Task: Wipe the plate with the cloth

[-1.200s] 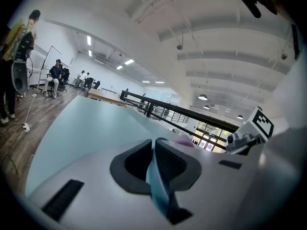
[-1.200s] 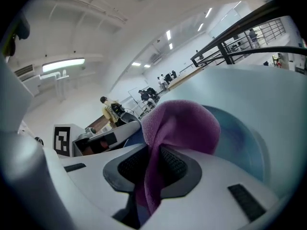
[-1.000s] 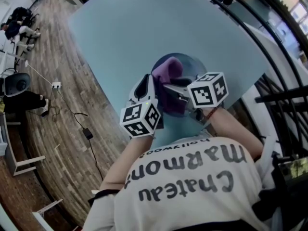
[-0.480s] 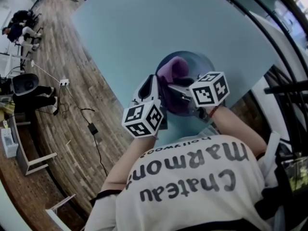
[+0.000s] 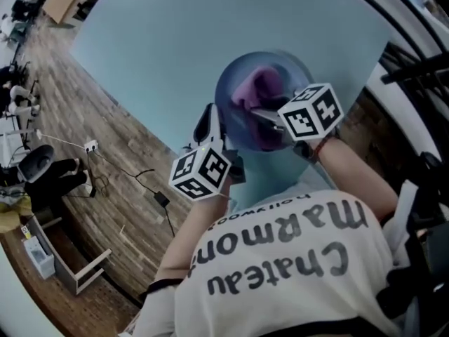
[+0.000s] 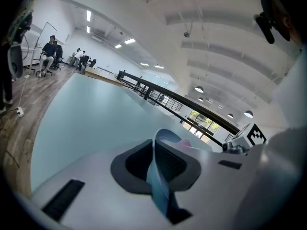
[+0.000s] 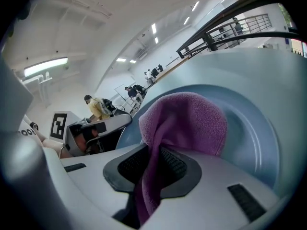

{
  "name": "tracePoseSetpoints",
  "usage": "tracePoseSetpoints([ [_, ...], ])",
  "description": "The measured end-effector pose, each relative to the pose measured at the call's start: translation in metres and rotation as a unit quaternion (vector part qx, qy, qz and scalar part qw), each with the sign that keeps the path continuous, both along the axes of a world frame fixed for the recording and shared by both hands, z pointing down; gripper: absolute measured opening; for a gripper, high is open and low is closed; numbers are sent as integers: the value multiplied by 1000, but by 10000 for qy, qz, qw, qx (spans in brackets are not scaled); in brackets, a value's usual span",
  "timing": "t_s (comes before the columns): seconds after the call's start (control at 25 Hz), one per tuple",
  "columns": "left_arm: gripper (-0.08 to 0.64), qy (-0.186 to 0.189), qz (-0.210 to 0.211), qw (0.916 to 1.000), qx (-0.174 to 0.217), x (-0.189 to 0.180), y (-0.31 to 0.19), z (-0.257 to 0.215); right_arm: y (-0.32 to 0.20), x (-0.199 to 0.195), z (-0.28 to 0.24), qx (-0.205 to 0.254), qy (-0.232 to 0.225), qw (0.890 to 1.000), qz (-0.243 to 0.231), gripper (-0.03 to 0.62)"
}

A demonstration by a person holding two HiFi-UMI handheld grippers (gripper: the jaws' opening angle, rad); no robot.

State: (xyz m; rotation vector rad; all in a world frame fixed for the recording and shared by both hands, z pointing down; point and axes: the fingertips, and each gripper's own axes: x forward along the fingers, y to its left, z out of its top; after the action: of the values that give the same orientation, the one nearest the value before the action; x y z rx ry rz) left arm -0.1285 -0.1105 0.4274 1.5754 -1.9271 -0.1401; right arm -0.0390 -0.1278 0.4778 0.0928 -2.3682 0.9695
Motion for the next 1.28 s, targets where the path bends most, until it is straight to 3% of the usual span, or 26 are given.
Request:
tracePoseSetpoints([
  [0.4, 15, 264, 905, 9955, 91, -5, 11, 21, -11, 26, 23, 242, 638, 9937, 884, 86],
  [0.6, 15, 426, 1202, 9915, 273, -2, 12, 23, -18, 49, 30, 608, 1212, 9828, 1251, 86],
  [0.88, 15, 479, 1413, 9881, 383, -5, 12, 18, -24, 80, 41, 691, 1678, 9667, 1806, 86],
  [1.28, 17, 634, 1697, 9814, 638, -3, 1, -2, -31, 85, 36, 422, 1579, 9583, 2343, 86],
])
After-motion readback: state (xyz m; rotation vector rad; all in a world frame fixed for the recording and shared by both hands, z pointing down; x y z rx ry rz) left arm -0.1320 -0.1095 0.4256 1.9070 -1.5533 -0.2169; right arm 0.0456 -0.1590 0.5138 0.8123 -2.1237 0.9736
